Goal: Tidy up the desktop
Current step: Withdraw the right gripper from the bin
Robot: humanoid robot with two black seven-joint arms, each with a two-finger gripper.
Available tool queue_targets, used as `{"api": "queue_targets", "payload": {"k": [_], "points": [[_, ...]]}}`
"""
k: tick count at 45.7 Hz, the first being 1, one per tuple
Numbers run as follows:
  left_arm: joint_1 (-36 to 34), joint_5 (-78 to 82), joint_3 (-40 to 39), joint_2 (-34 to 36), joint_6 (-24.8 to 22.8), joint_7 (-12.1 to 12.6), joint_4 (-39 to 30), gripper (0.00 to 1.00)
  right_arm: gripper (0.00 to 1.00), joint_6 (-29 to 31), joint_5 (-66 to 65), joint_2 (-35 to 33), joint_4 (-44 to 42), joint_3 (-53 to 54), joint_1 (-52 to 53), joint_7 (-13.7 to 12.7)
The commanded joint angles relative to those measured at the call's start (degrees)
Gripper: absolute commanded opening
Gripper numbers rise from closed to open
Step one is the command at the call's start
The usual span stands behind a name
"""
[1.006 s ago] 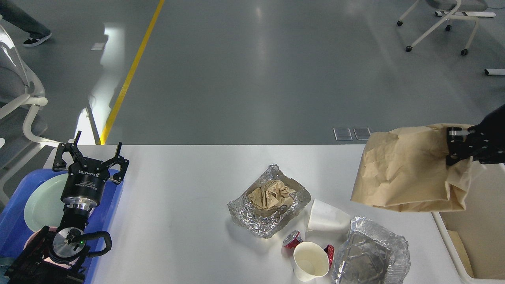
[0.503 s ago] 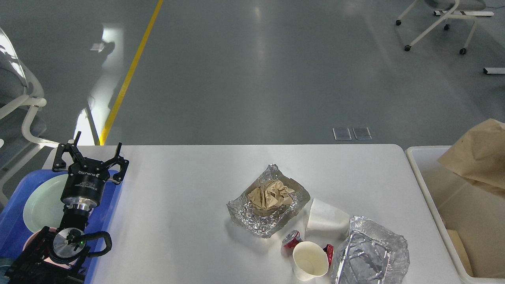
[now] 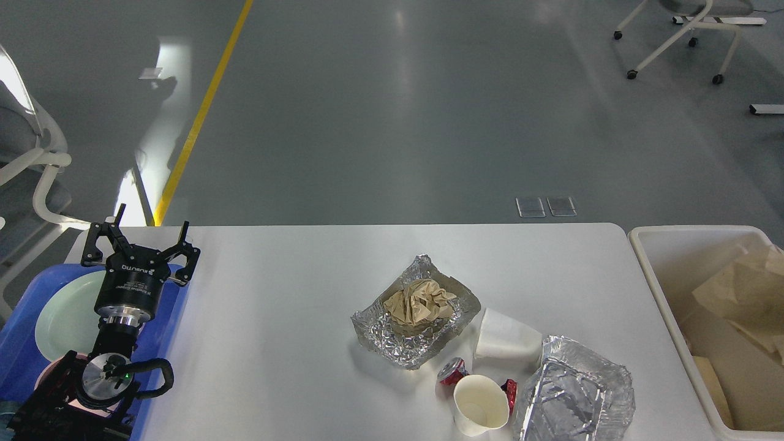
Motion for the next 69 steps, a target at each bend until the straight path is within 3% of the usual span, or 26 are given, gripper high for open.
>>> {"api": "queue_targets", "payload": {"k": [1, 46, 49, 54, 55, 69], "points": [[-0.01, 0.0, -0.01, -0.03, 0.0, 0.09, 0.0, 0.97, 0.0, -3.57, 0.05, 5.39, -4.11, 0.84, -3.5, -0.07], [-0.01, 0.0, -0.01, -0.03, 0.0, 0.09, 0.0, 0.97, 0.0, -4.01, 0.13, 12.43, -5.17, 0.84, -7.11, 0.01], [-0.01, 0.0, -0.01, -0.03, 0.0, 0.09, 0.0, 0.97, 0.3, -4.36, 0.31, 12.43, -5.08, 0.75, -7.11, 0.01], [-0.01, 0.0, -0.01, 0.05, 0.0, 0.09, 0.0, 0.97, 0.96, -5.94, 0.31, 12.08, -4.82, 0.22, -7.02, 0.1], [-0.01, 0.0, -0.01, 0.05, 0.0, 0.09, 0.0, 0.97, 1.0, -6.29, 0.31, 12.08, -4.82, 0.22, -6.93, 0.1], [-0.01, 0.0, -0.01, -0.03, 0.0, 0.09, 0.0, 0.97, 1.0, -5.86, -0.04, 11.64, -4.47, 0.14, -6.32, 0.1]]}}
